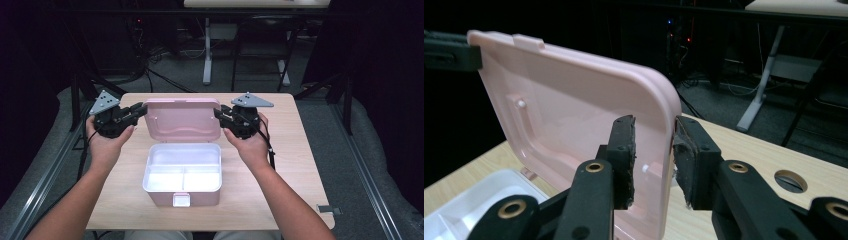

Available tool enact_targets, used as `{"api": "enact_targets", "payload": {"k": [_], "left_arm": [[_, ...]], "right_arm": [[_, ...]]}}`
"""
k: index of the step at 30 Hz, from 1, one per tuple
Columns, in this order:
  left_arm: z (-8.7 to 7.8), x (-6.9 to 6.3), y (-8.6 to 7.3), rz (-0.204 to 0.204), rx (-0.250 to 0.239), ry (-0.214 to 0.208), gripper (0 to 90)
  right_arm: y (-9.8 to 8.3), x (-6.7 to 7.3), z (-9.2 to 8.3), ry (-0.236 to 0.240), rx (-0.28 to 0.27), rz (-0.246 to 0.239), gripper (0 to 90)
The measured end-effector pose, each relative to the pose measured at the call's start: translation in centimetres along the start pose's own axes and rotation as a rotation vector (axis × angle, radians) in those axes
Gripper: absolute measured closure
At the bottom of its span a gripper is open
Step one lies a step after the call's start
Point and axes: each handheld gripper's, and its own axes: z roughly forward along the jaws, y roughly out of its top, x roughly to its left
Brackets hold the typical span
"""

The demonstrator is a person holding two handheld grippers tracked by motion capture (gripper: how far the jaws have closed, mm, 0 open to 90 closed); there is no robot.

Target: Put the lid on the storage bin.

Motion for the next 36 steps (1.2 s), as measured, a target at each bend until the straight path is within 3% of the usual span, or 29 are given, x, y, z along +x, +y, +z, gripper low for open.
{"api": "enact_targets", "payload": {"k": [12, 24, 36], "left_arm": [[-0.9, -0.4, -0.3, 0.001, -0.014, -0.016, 75.4], [-1.3, -0.7, -0.4, -0.008, -0.020, -0.020, 73.2], [-2.3, -1.2, -1.1, -0.009, -0.043, -0.041, 69.9]], "right_arm": [[-0.3, 0.4, -0.8, 0.023, -0.037, 0.008, 68.6], [-0.5, 0.1, -1.1, 0.058, -0.057, 0.063, 68.0], [-0.8, 0.5, -1.9, 0.076, -0.063, 0.058, 67.5]]}}
